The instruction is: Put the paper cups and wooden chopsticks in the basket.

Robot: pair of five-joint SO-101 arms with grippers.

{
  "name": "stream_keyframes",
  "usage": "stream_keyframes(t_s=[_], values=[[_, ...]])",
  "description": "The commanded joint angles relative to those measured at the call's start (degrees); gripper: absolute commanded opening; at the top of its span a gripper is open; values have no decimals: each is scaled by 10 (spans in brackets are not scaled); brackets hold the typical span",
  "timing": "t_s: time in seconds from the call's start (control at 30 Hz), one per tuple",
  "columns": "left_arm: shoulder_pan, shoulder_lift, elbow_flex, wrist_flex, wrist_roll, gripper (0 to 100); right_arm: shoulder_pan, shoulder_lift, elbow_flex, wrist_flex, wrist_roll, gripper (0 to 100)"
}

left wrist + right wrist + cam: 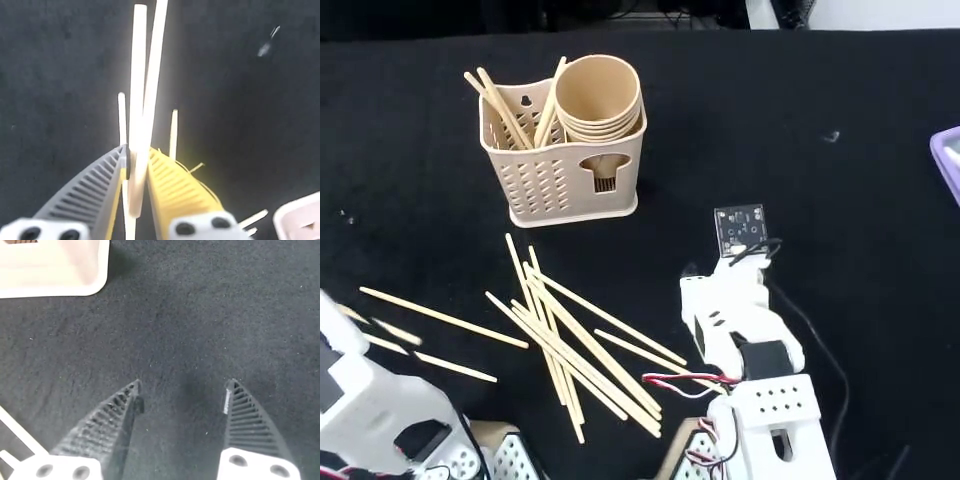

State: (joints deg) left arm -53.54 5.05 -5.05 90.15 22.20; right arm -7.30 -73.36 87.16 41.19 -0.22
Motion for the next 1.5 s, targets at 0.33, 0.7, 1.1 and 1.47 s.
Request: stream_keyframes(t_s=[0.33,0.7,1.1,1.47], values=[[0,-8,244,-183,-36,188,-10,-15,-2,-10,1,261],[-81,-6,288,-287,-36,188,-10,-15,-3,-10,1,261],[-79,-6,397,-434,-31,162,-10,-15,-2,-10,1,261],[-87,-12,380,-429,-5,31,-10,-15,-2,-10,1,261]])
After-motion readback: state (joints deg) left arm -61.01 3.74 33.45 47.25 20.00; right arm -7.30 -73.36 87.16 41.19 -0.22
